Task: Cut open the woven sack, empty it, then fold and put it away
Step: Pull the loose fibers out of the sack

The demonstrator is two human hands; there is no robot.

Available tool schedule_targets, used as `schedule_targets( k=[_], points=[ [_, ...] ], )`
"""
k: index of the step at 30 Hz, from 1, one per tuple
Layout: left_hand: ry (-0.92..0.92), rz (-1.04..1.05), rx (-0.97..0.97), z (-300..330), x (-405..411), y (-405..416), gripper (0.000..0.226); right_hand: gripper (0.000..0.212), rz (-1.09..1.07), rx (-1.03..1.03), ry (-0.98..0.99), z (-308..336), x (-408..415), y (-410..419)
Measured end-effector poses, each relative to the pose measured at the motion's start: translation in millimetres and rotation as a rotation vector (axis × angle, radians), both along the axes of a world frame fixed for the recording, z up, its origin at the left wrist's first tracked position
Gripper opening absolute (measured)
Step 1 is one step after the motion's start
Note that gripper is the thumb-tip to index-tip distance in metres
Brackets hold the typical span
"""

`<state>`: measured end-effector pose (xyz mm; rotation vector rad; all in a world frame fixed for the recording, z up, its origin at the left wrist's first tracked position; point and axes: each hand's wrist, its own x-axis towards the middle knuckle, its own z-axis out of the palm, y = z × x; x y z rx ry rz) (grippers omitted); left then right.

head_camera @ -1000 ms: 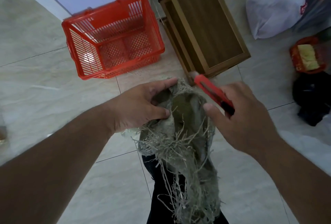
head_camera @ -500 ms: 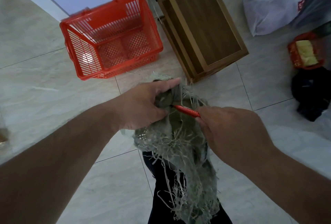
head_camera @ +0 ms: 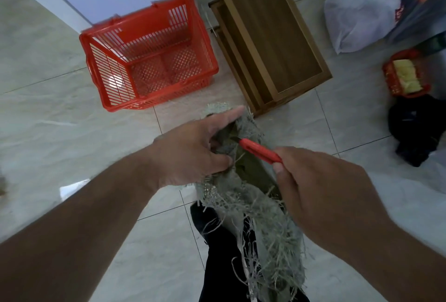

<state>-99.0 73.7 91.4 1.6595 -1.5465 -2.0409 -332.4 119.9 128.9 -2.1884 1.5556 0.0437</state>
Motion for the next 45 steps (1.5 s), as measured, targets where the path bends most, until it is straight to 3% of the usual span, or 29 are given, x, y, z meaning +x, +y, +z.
schedule_targets(
  k=[4,6,9,12,16,19,24,26,29,31,35,37,39,41,43,45],
  points=[
    [0.034,0.050,0.025,-1.5,4.6,1.9,0.089,0.006,0.069,0.002,0.027,-17.6,14.4,0.3],
    [0.049,0.049,0.045,-0.4,5.5,5.9,0.087,0.016,0.095,0.071,0.050,-21.7,12.3,4.7],
    [0.111,0.130,0.075,1.8,13.1,7.3,0.084,0.010,0.158,0.228,0.312,-35.7,-23.4,26.5],
    [0.159,0.152,0.069,2.1,20.4,4.9,0.092,0.043,0.061,0.219,0.368,-26.7,-62.6,32.4],
    [0.189,0.097,0.048,-0.2,8.0,5.0,0.097,0.029,-0.025,0.167,0.256,-3.0,-61.8,22.0],
    [0.205,0.152,0.026,2.5,11.8,6.5,0.102,0.018,-0.119,0.174,0.067,5.1,-63.2,28.0],
    [0.088,0.226,-0.100,2.7,31.4,-5.4,0.108,0.017,-0.366,0.655,0.137,-3.6,-69.7,59.9],
    [0.013,0.281,-0.202,5.2,37.4,-14.1,0.097,0.018,-0.543,0.660,0.031,-5.4,-67.1,64.5],
    [-0.105,0.349,-0.384,6.9,40.1,-24.3,0.058,0.020,-0.827,0.418,-0.113,-12.6,-57.3,63.3],
    [-0.109,0.400,-0.456,7.2,42.4,-25.9,0.049,0.024,-0.939,0.312,-0.260,-21.4,-42.3,51.8],
    [-0.037,0.550,-0.499,7.0,41.5,-26.8,0.036,0.057,-0.938,0.548,-0.477,-51.2,-1.5,24.2],
    [-0.035,0.620,-0.500,9.1,42.5,-27.7,0.037,0.044,-0.975,0.557,-0.501,-67.0,11.2,11.6],
    [-0.122,0.647,-0.483,10.2,53.9,-22.9,0.034,0.019,-1.086,0.583,-0.662,-74.9,13.8,-1.7],
    [-0.408,0.605,-0.481,3.3,80.3,-17.8,0.026,0.010,-1.119,0.706,-0.877,-70.0,9.5,-15.0],
    [-0.766,0.404,-0.349,3.0,100.0,-13.5,0.027,0.012,-1.033,0.863,-1.007,-60.4,5.6,-25.0],
    [-0.918,0.187,-0.271,9.9,89.2,-4.8,0.033,0.011,-0.941,0.930,-1.000,-56.3,6.5,-30.9]
  ],
)
